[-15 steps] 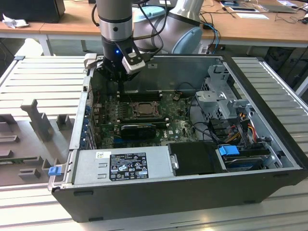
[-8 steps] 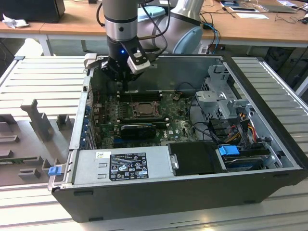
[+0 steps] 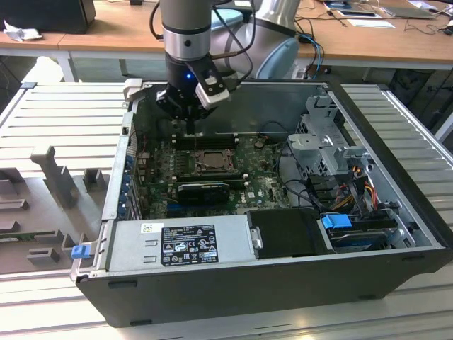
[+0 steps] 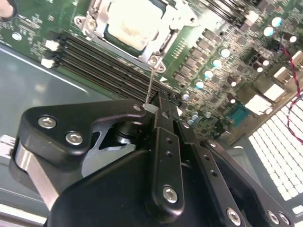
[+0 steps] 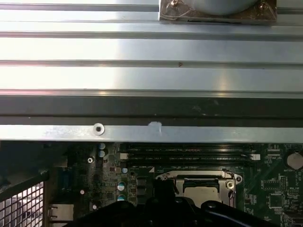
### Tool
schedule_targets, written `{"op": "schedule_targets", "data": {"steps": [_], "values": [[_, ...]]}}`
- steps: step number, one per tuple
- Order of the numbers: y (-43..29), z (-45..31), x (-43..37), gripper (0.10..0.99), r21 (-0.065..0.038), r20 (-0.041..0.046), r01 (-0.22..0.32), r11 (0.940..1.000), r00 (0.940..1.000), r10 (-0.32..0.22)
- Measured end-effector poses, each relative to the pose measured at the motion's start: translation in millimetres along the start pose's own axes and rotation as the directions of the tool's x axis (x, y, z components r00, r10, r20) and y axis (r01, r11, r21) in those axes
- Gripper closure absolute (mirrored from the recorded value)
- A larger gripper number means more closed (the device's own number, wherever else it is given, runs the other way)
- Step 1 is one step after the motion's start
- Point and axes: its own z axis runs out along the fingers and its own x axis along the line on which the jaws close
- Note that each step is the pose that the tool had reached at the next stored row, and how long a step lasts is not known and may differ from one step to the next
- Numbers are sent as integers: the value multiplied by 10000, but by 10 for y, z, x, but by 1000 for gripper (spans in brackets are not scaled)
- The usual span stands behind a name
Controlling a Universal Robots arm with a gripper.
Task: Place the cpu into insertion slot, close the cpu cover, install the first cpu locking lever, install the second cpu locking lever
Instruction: 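Install the first cpu locking lever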
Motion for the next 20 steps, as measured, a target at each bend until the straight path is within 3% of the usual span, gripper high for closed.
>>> {"op": "schedule_targets", "data": {"steps": [11, 13, 14, 15, 20], "values": [[-2, 10, -206, 980, -12, 0, 0, 10000, 10000, 0], [-3, 16, -209, 980, -236, 1, -4, 9997, 10000, 4], [-11, 24, -211, 980, -415, 1, -7, 9991, 10000, 7], [-25, 54, -211, 980, -455, 4, -7, 9990, 10000, 7], [-35, 159, -229, 980, -453, 1, -8, 9990, 10000, 8]]}}
